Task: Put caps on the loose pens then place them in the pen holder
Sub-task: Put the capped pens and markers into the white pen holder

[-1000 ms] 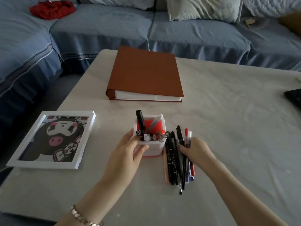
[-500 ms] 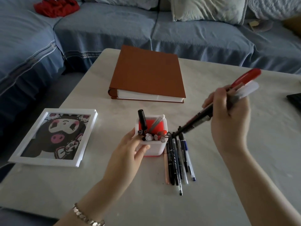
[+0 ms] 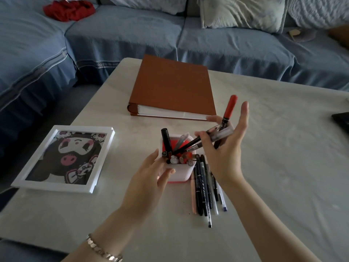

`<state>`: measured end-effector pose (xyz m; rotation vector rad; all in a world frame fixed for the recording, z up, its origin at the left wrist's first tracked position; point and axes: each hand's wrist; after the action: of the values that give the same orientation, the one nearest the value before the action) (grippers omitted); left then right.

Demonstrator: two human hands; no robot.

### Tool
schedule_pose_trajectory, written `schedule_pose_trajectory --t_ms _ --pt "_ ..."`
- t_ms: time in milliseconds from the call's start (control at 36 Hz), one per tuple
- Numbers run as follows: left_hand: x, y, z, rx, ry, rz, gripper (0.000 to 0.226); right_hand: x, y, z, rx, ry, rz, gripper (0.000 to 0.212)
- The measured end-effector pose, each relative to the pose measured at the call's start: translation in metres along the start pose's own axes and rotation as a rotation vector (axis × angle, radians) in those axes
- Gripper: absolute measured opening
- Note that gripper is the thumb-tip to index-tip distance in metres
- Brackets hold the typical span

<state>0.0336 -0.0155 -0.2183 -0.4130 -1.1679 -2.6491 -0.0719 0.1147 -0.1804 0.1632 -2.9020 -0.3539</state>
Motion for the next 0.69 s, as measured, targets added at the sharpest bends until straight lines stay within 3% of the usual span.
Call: schedule_pose_trajectory --t_ms 167,250,417,500,583,694 --pt "-0.001 -0.001 0.0 -0.007 0.001 -0.005 0.03 0.002 -0.006 -0.011 0.265 -0.068 -0.145 0.081" --pt "-0.001 0.0 0.001 -0.016 -0.03 0.012 0.028 0.002 -0.01 -0.015 0.351 -0.138 -0.119 0.068" --pt "-0.001 -0.002 -0.002 -0.006 -0.028 0.023 0.028 0.007 -0.013 -0.017 0.343 -0.255 -0.116 0.008" --pt "-0.001 -0.004 -0.005 0.011 -0.023 0.005 0.031 0.013 -0.017 -0.019 0.318 -0.275 -0.094 0.017" --pt "-0.001 -0.004 -0.006 0.016 -0.014 0.003 0.034 0.016 -0.02 -0.02 0.306 -0.295 -0.205 0.019" --pt "-0.001 -0.003 -0.006 0.009 -0.034 0.013 0.03 0.014 -0.018 -0.013 0.433 -0.374 -0.245 0.034"
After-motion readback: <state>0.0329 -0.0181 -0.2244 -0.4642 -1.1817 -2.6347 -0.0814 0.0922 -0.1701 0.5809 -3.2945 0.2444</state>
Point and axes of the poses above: each hand's wrist, its own x-axis towards the middle knuckle, its own y-axis out of the back of the hand, z = x × y, and after that the axes turned 15 degrees about -y, right-handed
